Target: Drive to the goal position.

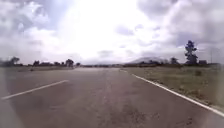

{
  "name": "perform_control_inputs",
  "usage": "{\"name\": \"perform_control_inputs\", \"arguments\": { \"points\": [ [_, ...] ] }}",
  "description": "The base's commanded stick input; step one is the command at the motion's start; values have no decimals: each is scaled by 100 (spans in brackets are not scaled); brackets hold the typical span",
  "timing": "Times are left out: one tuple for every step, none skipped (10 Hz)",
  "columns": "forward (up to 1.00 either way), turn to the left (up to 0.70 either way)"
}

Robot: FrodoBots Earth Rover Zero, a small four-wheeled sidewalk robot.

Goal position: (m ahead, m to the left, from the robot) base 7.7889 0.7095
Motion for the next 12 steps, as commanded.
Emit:
{"name": "perform_control_inputs", "arguments": {
  "points": [
    [100, 0],
    [100, 0],
    [100, 0],
    [100, 0],
    [100, 0],
    [100, 0],
    [100, 0],
    [100, 0],
    [100, 0],
    [100, 0],
    [100, 0],
    [100, 0]
  ]
}}
